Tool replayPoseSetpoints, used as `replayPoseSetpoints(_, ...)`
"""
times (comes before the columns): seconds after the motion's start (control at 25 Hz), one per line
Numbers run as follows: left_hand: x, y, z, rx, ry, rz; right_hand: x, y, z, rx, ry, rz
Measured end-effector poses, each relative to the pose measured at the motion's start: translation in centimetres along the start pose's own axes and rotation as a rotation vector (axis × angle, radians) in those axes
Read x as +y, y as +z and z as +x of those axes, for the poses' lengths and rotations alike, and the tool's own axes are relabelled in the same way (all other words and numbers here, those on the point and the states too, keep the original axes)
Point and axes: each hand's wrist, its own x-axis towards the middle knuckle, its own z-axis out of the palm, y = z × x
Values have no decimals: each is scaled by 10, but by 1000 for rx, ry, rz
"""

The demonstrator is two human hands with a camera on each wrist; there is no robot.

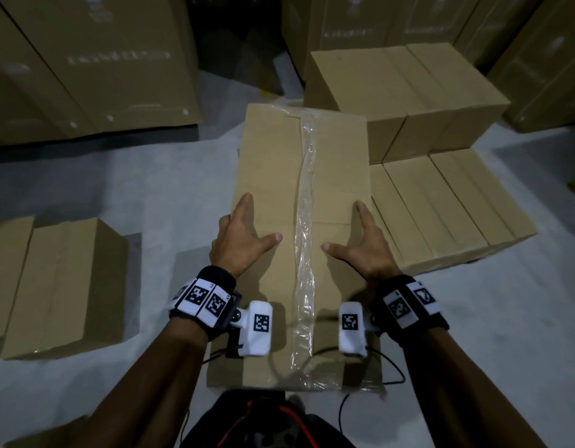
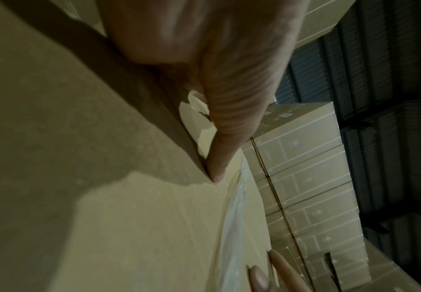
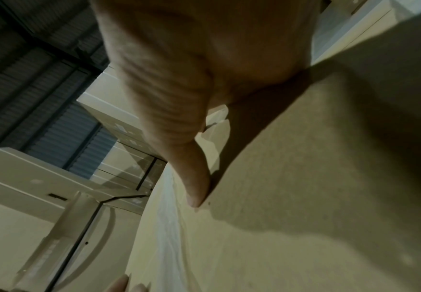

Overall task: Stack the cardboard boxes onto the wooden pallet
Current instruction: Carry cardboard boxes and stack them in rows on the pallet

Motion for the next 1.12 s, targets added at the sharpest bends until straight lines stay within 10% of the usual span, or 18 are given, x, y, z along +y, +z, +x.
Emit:
replayPoseSetpoints(0.6,51,7,240,-150,-99,50,-82,3,264,-126,57,-209)
replayPoseSetpoints(1.12,76,70,339,-227,-187,262,-33,-15,400,-269,69,-158)
